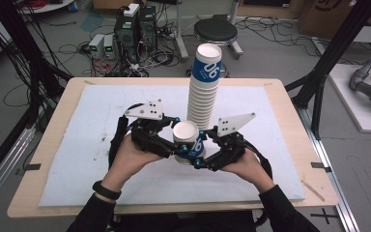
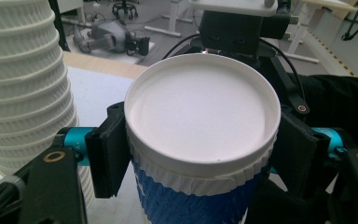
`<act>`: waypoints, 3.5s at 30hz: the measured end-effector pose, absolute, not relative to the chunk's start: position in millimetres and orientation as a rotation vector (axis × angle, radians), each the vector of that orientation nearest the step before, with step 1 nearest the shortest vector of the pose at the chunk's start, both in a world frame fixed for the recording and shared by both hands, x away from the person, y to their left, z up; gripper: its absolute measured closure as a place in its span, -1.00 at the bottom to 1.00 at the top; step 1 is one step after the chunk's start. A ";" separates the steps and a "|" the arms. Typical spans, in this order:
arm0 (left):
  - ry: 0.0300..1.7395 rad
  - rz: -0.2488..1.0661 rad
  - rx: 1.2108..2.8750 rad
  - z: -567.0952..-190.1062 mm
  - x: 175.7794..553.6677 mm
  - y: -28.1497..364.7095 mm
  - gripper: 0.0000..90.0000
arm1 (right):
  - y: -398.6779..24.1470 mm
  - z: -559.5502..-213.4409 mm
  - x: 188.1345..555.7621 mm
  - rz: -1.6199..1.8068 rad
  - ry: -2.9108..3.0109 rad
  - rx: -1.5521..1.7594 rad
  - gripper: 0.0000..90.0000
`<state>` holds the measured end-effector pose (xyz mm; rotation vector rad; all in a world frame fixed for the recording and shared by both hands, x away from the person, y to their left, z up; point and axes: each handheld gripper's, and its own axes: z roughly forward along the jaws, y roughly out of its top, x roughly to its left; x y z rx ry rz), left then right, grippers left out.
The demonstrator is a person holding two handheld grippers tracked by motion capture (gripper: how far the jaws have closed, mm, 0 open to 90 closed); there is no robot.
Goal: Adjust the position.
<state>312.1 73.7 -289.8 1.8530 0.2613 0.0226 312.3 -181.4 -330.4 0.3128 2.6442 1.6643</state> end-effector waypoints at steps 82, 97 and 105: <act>0.225 0.048 1.896 -275.6 306.2 86.0 -0.36 | -186.8 -319.9 308.8 1.656 2.615 0.294 -0.54; 0.241 0.039 1.704 -277.9 309.4 94.2 -0.35 | -197.0 -312.5 309.4 1.830 2.487 0.383 -0.68; 0.237 0.035 1.624 -277.8 308.7 96.9 -0.35 | -197.1 -311.7 307.9 1.904 2.425 0.419 -0.69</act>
